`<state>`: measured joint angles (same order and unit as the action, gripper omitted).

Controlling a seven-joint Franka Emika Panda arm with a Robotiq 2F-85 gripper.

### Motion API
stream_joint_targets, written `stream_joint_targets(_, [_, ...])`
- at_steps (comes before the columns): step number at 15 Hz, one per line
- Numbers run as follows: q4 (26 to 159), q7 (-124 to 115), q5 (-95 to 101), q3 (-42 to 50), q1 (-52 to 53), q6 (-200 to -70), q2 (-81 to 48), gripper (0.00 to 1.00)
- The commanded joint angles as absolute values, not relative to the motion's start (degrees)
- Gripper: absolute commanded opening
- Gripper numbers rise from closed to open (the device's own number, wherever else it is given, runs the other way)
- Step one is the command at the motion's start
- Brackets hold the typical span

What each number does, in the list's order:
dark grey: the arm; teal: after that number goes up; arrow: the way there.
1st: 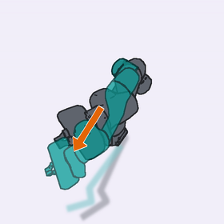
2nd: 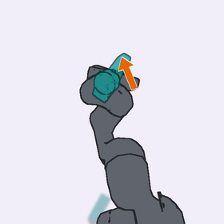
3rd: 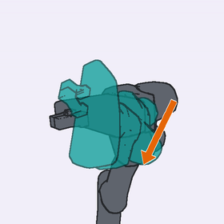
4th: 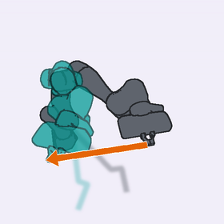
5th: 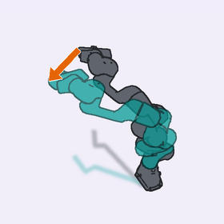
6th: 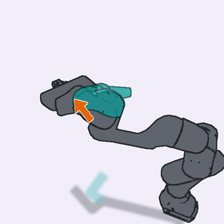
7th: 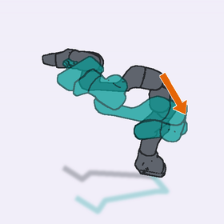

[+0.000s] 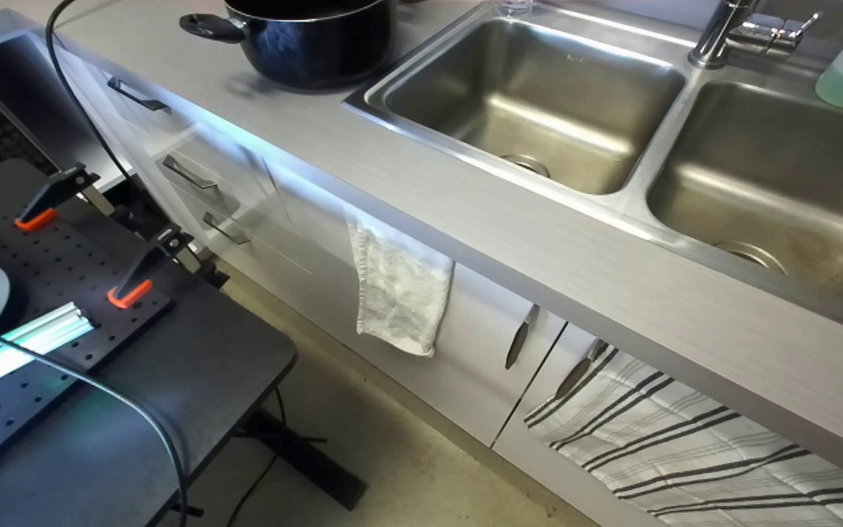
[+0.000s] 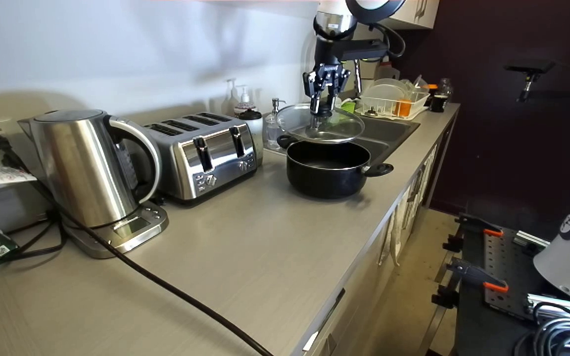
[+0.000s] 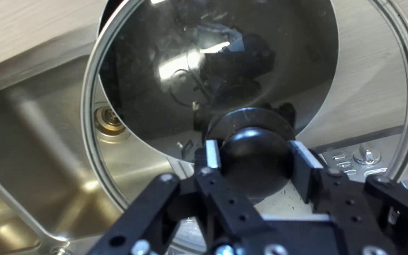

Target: Put the lid on the pot

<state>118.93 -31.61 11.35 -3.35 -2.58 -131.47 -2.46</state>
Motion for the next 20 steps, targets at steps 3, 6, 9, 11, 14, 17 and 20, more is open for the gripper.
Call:
stream_joint_targets(3, [115.03,-31.81,5.55,-1.81,-0.95,-129.42,-4.59,0.25])
stream_joint_targets(6, [115.35,-32.09,2.51,-1.48,-0.95,-128.97,-4.32,0.25])
stream_joint_targets(9, [115.99,-32.37,1.18,-1.16,-0.96,-128.11,-3.53,0.25])
stream_joint_targets(11, [116.12,-32.60,0.57,-0.93,-1.01,-127.00,-3.21,0.25])
stream_joint_targets(14, [116.23,-33.40,0.66,-0.51,-1.12,-125.82,-3.15,0.25])
stream_joint_targets(17, [116.25,-34.52,0.99,-0.02,-1.28,-124.93,-3.35,0.25])
stream_joint_targets(20, [116.75,-35.22,1.25,0.39,-1.32,-125.15,-3.23,0.25])
